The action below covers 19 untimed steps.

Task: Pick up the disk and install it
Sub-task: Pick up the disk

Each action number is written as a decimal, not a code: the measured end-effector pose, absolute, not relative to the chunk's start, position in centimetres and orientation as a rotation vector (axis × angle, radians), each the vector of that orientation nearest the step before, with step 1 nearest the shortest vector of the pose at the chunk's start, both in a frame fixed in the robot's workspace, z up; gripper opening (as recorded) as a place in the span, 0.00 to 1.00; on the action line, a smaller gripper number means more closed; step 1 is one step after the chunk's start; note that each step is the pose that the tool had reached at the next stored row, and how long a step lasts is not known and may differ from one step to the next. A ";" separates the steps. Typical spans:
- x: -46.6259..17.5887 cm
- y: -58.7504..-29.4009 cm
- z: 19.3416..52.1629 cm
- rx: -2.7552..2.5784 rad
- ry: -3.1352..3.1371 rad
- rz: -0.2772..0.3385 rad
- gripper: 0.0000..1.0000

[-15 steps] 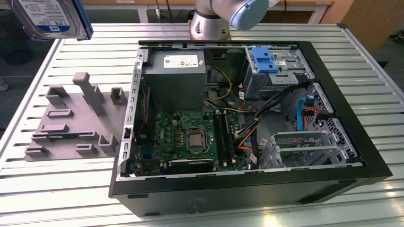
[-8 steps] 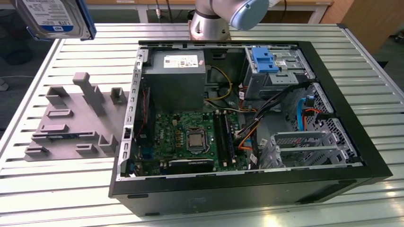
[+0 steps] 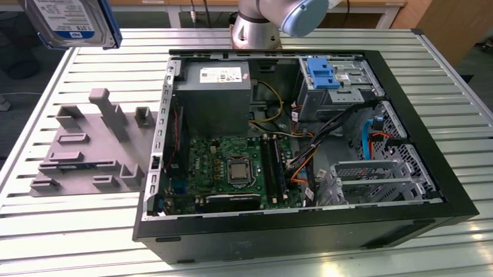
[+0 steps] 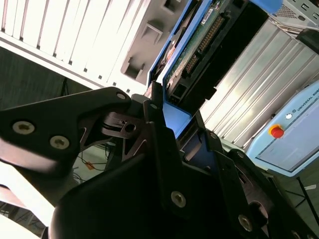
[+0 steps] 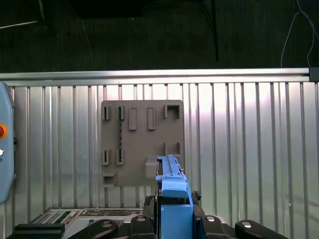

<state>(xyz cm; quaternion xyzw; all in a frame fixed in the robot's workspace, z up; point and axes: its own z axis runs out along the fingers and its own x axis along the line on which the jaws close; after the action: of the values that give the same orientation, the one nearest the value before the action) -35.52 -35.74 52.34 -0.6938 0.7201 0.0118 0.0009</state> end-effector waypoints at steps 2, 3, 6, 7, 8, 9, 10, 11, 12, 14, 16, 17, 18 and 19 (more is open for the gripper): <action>-35.3 -35.7 52.3 -2.178 2.261 0.037 0.36; -35.3 -35.7 52.3 -2.178 2.261 0.037 0.36; -35.0 -35.7 52.3 -2.178 2.261 0.037 0.36; -34.9 -35.7 52.3 -2.178 2.261 0.037 0.36; -34.8 -35.7 52.3 -2.178 2.261 0.037 0.36; -34.7 -35.7 52.3 -2.178 2.261 0.037 0.36; -34.6 -35.7 52.3 -2.178 2.261 0.037 0.36; -34.5 -35.7 52.3 -2.178 2.261 0.037 0.36; -34.4 -35.7 52.3 -2.178 2.261 0.037 0.36; -34.2 -35.7 52.3 -2.178 2.261 0.037 0.36; -34.0 -35.7 52.3 -2.178 2.261 0.037 0.36; -33.9 -35.7 52.3 -2.178 2.261 0.037 0.36; -33.8 -35.7 52.3 -2.178 2.261 0.037 0.36; -33.6 -35.7 52.3 -2.178 2.261 0.037 0.36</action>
<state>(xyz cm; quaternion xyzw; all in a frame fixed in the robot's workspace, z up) -33.62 -35.75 52.34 -0.6938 0.7201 0.0118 0.0010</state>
